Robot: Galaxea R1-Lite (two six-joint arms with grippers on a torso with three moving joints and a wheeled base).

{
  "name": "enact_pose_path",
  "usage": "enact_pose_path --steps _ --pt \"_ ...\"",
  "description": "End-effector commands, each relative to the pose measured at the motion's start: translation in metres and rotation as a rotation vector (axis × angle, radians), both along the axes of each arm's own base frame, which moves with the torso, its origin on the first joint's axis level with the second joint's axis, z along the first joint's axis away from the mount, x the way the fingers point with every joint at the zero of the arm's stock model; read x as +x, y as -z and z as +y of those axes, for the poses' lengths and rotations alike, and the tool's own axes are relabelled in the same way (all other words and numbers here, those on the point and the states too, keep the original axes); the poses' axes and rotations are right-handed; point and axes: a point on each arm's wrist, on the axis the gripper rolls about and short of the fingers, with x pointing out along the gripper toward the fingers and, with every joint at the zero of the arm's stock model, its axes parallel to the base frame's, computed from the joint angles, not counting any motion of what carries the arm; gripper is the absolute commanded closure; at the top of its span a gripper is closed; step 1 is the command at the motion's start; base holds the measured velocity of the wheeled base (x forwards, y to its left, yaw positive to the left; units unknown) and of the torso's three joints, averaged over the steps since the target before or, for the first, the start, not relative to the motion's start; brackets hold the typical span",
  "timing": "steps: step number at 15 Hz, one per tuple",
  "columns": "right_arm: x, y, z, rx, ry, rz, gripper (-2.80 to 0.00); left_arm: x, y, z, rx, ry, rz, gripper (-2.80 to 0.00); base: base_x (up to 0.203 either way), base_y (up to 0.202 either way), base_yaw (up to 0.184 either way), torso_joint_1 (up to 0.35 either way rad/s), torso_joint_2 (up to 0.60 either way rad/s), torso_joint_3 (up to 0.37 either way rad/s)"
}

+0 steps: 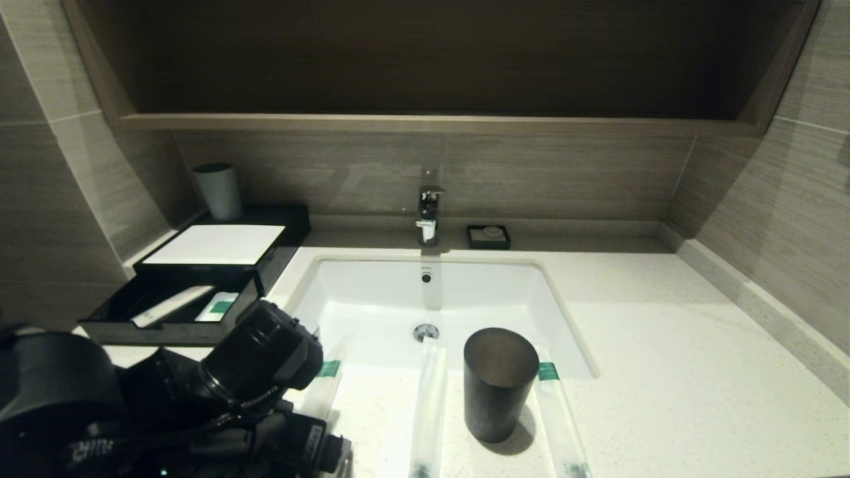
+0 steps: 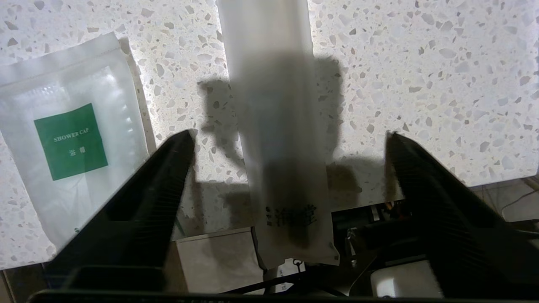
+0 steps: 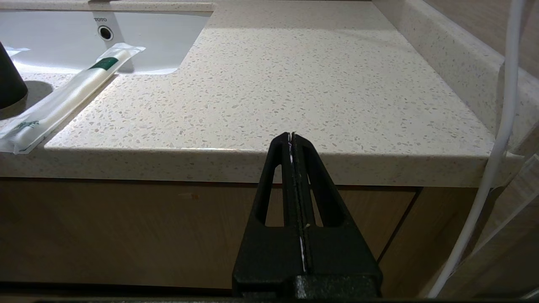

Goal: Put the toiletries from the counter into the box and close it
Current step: Pick up the bathroom toiletry

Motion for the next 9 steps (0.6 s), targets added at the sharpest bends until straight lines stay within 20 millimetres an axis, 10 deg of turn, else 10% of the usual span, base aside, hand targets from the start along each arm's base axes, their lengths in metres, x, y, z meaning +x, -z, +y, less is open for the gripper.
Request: enact_pose_path --steps 1,9 --pt "0.0 0.0 0.0 0.0 0.0 0.0 0.0 -0.0002 0.0006 0.0003 0.002 -0.003 0.002 0.0 0.0 0.0 0.0 0.0 0.0 0.0" --pt "0.0 0.0 0.0 0.0 0.0 0.0 0.0 -0.0006 0.0006 0.0006 0.003 -0.004 0.001 0.0 0.0 0.0 0.0 0.0 0.0 0.0"
